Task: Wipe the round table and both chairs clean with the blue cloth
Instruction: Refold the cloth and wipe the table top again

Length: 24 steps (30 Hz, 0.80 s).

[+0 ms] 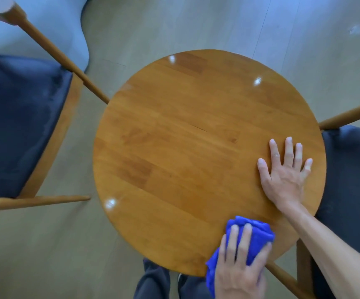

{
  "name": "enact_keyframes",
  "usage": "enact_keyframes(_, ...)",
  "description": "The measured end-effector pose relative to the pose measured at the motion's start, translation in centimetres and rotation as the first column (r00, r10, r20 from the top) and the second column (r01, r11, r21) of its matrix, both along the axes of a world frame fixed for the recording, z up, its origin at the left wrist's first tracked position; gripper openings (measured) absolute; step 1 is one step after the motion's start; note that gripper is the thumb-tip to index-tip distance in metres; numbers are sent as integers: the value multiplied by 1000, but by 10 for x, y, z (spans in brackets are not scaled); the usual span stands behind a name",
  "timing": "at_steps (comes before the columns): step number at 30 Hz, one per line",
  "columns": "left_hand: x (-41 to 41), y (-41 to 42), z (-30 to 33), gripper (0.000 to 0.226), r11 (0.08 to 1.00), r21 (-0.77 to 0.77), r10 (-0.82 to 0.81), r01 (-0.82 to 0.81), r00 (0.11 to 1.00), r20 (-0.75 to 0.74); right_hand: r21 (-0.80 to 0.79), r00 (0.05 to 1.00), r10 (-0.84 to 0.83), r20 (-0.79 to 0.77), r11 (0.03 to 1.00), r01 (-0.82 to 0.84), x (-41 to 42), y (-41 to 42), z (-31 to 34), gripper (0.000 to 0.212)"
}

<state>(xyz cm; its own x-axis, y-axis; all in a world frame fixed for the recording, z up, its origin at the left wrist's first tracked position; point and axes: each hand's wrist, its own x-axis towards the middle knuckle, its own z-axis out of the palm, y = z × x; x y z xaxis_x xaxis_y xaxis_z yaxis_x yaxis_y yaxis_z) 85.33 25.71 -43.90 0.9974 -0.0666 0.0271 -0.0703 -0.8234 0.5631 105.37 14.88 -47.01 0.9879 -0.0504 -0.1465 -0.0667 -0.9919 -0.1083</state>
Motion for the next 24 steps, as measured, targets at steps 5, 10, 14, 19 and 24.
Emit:
enact_keyframes(5, 18, 62, -4, 54, 992, -38, -117, 121, 989, 92, -2, 1000, -10, 3, 1000, 10, 0, 1, -1, 69)
enact_keyframes(10, 78, 211, -14, 49, 947, 90, 305, -309, 951, 56, 6, 1000, -9, -13, 1000, 9, 0, 1, -2, 65)
enact_keyframes(14, 95, 245, -14, 51, 843, 110, 524, -526, 850, 50, -4, 1000, -11, -17, 1000, 11, -1, 2, -3, 65)
enact_keyframes(19, 62, 128, -14, 53, 895, 106, 426, -432, 901, 79, -6, 1000, -5, -22, 1000, 5, 0, 2, -1, 64)
enact_keyframes(24, 15, -2, -8, 58, 995, 15, -95, 95, 993, 64, 5, 1000, -9, -27, 1000, 9, 1, 1, 1, 64)
